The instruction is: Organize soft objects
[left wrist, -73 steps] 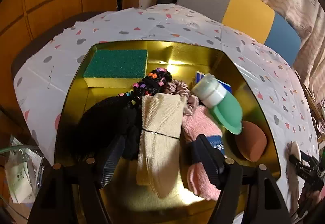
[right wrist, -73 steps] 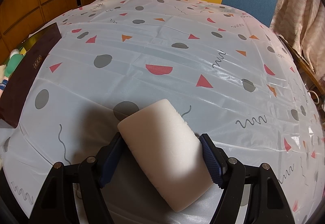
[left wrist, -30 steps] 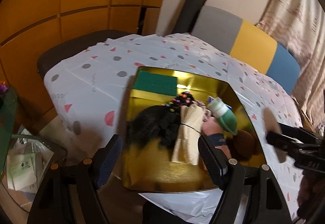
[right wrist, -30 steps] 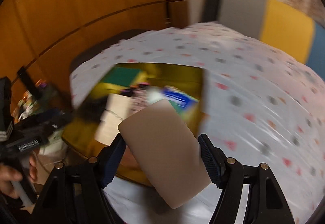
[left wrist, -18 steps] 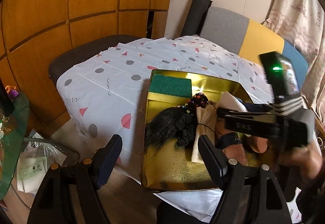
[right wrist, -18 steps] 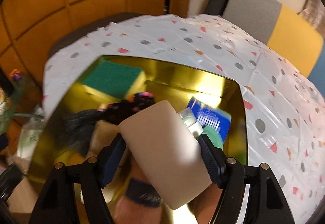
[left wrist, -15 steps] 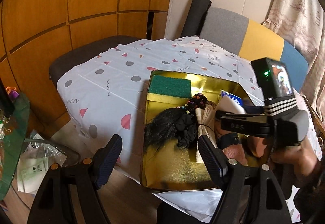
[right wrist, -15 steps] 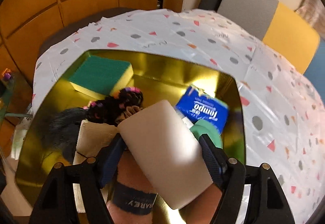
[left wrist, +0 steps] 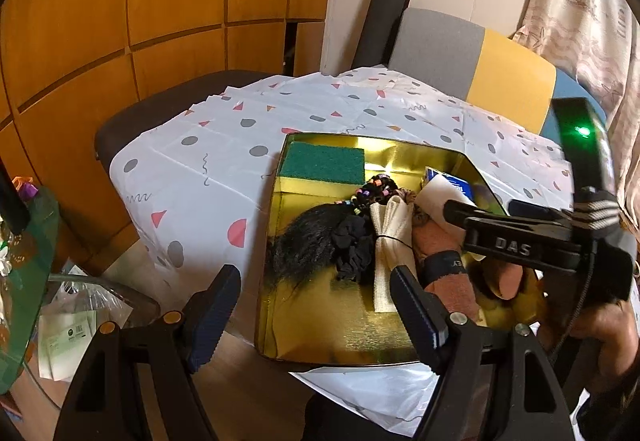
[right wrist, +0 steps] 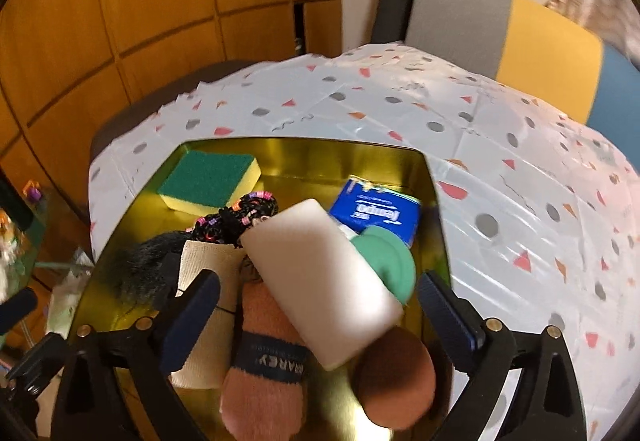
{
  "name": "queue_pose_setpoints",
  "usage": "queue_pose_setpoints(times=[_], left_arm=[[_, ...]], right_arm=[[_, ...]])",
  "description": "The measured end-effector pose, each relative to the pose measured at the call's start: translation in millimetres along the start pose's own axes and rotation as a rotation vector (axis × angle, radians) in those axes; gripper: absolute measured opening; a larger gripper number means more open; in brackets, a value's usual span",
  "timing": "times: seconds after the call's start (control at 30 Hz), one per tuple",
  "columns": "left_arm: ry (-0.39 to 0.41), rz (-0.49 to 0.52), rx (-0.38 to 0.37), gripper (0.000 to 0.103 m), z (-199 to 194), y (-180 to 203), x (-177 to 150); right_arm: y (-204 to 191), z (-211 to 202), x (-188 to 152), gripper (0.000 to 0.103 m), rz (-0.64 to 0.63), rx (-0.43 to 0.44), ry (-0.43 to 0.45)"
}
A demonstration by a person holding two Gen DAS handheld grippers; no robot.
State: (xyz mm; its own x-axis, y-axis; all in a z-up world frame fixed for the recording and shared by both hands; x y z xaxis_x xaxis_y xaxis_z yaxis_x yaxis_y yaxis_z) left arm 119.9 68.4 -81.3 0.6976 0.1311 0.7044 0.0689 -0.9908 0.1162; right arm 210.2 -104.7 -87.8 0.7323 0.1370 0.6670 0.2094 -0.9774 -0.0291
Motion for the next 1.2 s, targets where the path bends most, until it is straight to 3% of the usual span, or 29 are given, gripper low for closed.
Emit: queue_pose_setpoints(times=[0.27, 0.5, 0.7, 0.9, 1.2], left_arm=[[0.015, 0.0, 0.007, 0.078, -8, 13, -4], [0.022, 0.003, 0.013, 0.078, -16, 23, -9], [0.056, -0.005, 0.074, 0.078, -27, 25, -16], [0.059, 0.013, 0.068, 0.075, -36, 29, -23], [0.1, 0.019, 0.054, 0.075, -54, 34, -19]], right_arm=[[22, -48, -20, 0.103, 0.069, -0.079, 0.08], [39, -77, -50, 0.103, 0.12, -0.141, 0.089], [41, -102, -78, 0.103, 0.186, -0.192, 0.117], [27, -117, -85, 0.103, 0.129, -0.197, 0.153], [26, -132, -83, 0.103, 0.153, -0.172, 0.18]])
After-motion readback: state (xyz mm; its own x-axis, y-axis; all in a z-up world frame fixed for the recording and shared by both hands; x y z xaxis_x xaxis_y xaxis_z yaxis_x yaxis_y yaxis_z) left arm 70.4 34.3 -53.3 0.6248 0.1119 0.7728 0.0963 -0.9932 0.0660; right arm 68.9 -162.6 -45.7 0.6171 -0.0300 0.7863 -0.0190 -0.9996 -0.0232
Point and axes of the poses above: each gripper's, at about its wrist camera, not at the fingertips, and z roughly the way its jaws point, y to its right, x to its top, the point moved 7 cm from there along z, roughly the way its jaws point, and after that the axes turned 1 degree about -z, right-handed, at the moved point
